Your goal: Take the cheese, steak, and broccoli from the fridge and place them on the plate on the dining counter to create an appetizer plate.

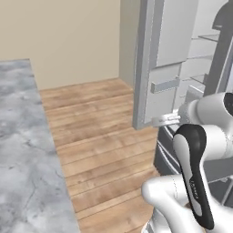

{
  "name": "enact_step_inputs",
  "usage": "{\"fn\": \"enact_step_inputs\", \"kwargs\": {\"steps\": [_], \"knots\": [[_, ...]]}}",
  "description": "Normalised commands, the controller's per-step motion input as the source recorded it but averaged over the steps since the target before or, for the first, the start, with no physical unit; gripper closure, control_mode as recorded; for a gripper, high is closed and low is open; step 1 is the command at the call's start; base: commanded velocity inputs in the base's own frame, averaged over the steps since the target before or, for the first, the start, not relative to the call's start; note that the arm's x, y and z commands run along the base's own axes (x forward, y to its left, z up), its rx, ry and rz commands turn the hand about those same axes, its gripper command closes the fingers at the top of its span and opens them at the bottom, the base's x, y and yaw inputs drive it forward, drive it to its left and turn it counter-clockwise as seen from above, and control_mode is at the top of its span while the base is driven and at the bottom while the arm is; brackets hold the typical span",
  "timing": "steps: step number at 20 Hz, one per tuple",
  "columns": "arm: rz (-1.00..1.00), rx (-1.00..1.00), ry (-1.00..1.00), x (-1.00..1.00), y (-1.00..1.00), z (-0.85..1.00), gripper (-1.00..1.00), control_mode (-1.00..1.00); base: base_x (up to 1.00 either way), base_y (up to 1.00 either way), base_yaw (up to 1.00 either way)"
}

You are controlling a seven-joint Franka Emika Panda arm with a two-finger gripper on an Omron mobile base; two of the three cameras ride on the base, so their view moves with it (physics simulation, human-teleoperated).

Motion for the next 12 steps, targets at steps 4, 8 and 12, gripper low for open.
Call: {"fn": "enact_step_inputs", "kwargs": {"steps": [4,8,12], "knots": [[0.0,0.0,0.0,0.0,0.0,0.0,-1.0,1.0,0.43,0.0,-0.21],[0.0,0.0,0.0,0.0,0.0,0.0,-1.0,1.0,0.94,0.09,-0.16],[0.0,0.0,0.0,0.0,0.0,0.0,-1.0,1.0,0.9,0.0,-0.17]]}}
